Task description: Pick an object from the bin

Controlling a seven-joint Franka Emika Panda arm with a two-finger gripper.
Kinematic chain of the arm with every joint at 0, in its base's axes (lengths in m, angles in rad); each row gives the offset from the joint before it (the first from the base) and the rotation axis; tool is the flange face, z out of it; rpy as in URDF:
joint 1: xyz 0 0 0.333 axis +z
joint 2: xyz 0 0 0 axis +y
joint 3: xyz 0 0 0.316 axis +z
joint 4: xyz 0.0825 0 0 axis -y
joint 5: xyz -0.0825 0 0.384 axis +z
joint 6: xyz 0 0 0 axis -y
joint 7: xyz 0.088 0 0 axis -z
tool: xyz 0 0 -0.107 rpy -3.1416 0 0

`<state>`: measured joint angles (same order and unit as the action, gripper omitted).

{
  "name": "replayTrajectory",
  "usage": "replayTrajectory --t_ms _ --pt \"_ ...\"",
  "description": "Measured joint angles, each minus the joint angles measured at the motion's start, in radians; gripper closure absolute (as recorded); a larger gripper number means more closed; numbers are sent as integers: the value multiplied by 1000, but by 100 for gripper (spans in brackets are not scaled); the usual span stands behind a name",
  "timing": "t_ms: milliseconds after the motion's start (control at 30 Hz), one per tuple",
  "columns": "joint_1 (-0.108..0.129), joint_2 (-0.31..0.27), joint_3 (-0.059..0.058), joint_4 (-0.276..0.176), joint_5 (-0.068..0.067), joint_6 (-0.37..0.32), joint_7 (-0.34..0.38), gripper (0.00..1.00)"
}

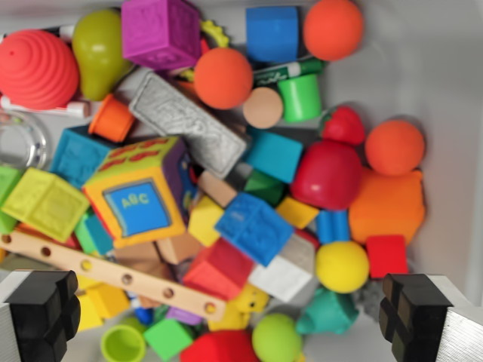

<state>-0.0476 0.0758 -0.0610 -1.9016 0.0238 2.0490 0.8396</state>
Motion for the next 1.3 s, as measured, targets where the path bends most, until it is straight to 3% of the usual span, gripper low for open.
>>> replayTrajectory --t_ms 633,1300 --pt "2 0 1 -8 0 2 -7 0" --pt "28 6 21 -87 0 69 -83 0"
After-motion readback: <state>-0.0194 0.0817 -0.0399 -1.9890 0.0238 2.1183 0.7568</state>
